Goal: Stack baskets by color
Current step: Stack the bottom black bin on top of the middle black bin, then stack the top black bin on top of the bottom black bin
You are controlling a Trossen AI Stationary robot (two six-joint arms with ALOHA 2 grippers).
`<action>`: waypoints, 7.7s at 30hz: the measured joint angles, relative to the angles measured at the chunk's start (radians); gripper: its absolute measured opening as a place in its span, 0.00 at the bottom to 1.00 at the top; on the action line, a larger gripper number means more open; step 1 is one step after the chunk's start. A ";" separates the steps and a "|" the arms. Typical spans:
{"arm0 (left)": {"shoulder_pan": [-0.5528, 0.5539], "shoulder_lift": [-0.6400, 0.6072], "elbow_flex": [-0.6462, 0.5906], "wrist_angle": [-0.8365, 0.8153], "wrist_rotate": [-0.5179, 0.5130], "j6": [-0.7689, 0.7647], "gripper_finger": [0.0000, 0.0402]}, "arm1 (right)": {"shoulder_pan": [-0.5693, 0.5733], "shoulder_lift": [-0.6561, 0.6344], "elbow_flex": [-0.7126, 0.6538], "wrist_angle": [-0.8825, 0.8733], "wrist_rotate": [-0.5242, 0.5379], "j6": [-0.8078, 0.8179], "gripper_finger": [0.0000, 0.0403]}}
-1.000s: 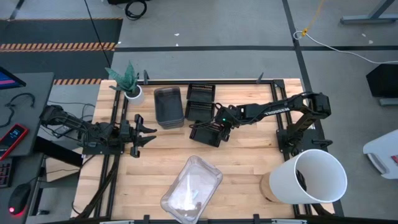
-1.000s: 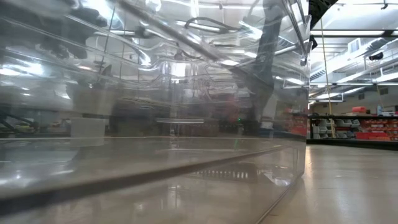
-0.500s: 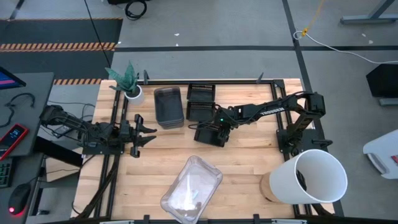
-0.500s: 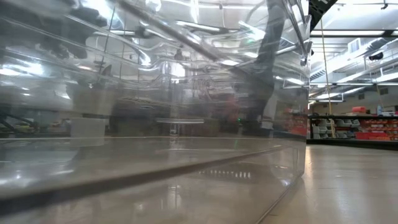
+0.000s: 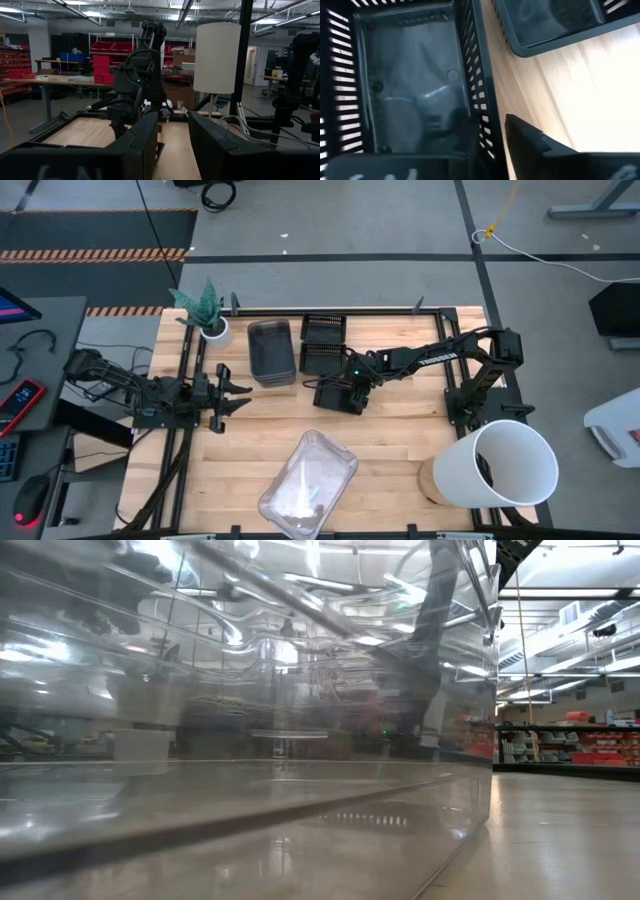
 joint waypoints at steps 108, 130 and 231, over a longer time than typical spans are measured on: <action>0.000 0.000 0.000 0.000 0.000 0.000 0.29 | 0.006 -0.116 0.000 -0.166 -0.033 -0.002 0.03; 0.000 0.000 0.000 0.000 0.000 0.000 0.29 | 0.057 -0.234 0.000 -0.183 -0.066 -0.002 0.03; 0.000 0.000 0.000 0.000 0.000 0.000 0.29 | -0.484 0.147 0.439 -0.037 -0.052 -0.105 0.49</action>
